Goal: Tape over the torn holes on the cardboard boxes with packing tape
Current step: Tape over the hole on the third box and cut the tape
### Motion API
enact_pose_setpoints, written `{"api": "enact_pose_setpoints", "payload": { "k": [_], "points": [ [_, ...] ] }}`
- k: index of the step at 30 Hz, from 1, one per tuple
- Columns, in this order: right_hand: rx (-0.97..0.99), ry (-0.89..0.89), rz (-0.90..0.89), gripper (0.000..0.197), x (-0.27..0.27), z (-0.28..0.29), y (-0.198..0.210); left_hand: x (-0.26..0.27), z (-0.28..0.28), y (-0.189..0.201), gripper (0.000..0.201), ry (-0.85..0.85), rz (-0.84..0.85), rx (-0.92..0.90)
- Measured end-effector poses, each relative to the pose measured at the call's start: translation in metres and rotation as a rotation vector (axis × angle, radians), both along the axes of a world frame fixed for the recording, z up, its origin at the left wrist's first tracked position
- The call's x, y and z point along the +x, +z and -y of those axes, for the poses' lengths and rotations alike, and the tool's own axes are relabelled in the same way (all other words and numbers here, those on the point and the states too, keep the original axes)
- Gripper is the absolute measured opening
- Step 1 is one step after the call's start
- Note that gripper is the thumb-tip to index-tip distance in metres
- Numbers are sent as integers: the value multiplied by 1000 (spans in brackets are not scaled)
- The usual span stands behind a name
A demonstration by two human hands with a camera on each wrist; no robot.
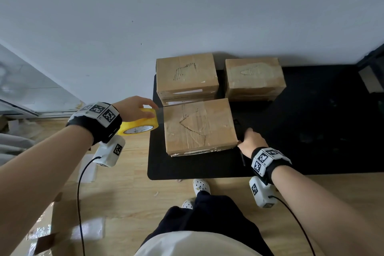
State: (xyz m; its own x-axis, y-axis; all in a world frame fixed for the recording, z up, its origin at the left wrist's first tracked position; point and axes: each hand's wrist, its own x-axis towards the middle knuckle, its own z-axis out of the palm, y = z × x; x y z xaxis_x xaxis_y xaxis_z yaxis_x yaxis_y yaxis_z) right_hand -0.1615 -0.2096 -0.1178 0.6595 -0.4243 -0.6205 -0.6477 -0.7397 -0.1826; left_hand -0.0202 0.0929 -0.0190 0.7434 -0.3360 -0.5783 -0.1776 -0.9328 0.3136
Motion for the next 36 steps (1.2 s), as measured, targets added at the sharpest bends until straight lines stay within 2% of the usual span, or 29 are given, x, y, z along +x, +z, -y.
{"api": "enact_pose_setpoints", "payload": {
  "k": [4,7,11,15,18,22,25,31,35,36],
  "points": [
    [-14,52,8,44,0,7,1,-2,0,1,30,-6,-9,9],
    [-18,127,-21,22,2,10,4,-4,1,1,31,-9,-18,12],
    [-22,155,-38,32,7,16,13,-5,3,1,29,-8,-22,18],
    [-14,172,-2,24,8,28,27,-7,4,1,29,-4,-28,29],
    [20,103,87,40,11,39,40,-7,3,2,30,-12,-26,40],
    [220,54,208,34,20,49,61,-8,4,4,30,-15,-19,31],
    [349,101,253,41,25,42,82,-8,6,3,30,-17,-10,19],
    [684,51,252,30,32,-6,97,-9,5,2,28,-7,-11,3],
    [747,37,172,8,39,-40,91,-11,3,2,30,-7,-9,-10],
    [771,-7,143,11,40,-47,91,-11,5,2,30,-12,-8,-15]
  ]
}}
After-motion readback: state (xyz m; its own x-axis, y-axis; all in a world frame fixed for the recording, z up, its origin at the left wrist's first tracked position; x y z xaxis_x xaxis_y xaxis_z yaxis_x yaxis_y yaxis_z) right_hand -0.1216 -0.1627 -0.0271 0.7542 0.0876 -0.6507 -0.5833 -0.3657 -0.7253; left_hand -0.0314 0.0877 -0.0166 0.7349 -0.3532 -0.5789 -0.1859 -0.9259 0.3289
